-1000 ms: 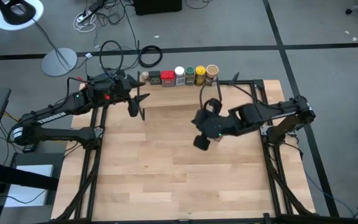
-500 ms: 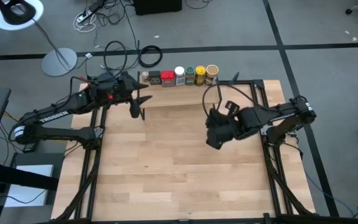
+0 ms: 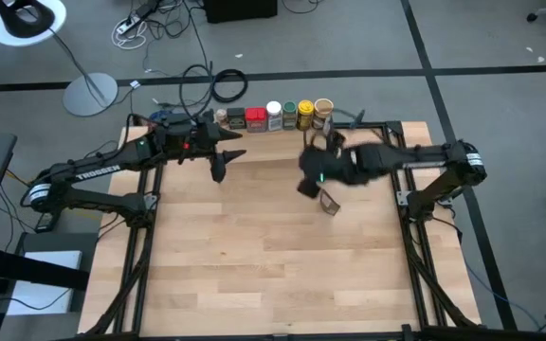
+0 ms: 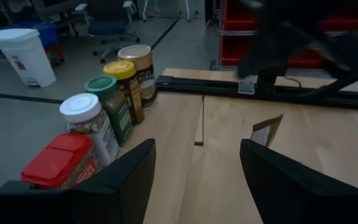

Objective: Shelf spices
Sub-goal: Put the brown seasoning bottle on the shelf

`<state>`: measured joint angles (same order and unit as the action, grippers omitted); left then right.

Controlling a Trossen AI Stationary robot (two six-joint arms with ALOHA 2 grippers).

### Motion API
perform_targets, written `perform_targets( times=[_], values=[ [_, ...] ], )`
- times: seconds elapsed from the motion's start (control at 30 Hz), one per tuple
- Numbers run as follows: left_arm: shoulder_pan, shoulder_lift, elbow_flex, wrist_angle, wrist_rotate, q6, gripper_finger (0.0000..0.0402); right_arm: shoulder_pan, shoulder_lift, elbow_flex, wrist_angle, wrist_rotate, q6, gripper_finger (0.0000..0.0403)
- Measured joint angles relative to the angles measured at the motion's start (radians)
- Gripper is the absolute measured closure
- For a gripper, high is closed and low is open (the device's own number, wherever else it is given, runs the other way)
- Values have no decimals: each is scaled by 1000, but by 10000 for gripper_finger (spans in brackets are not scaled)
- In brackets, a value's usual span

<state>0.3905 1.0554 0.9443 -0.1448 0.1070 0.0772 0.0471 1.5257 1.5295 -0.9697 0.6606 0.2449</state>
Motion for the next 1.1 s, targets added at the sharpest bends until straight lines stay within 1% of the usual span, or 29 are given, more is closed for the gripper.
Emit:
perform_targets(
  times=[0.1,0.17,0.2,0.23,0.3,0.37,0.5,0.63,0.73,0.83,1.0,1.1],
  values=[
    [0,-18,0,-10,2,-3,163,-130,-7,0,153,-70,-157,403],
    [0,-35,0,-10,2,-3,163,-221,-10,11,209,-106,-207,403],
    [0,-44,0,-18,2,-3,163,-267,-14,19,219,-141,-219,403],
    [0,-54,0,-31,2,-3,163,-315,-17,25,236,-186,-230,403],
    [0,-72,0,-62,2,1,163,-401,-20,34,294,-308,-248,403],
    [0,-85,0,-87,0,16,163,-478,-20,39,309,-418,-255,403],
    [0,-102,0,-113,-9,23,163,-574,-20,40,317,-560,-250,403],
    [0,-102,0,-116,-11,43,163,-618,0,36,293,-588,-261,403],
    [1,-102,0,-108,-17,52,163,-629,28,36,325,-616,-270,403],
    [1,-102,0,-108,-20,52,163,-631,60,36,349,-619,-276,403],
    [1,-102,0,-134,-27,49,163,-628,78,35,392,-559,-300,403],
    [1,-102,0,-145,-28,49,163,-624,70,36,419,-554,-302,403]
  ],
)
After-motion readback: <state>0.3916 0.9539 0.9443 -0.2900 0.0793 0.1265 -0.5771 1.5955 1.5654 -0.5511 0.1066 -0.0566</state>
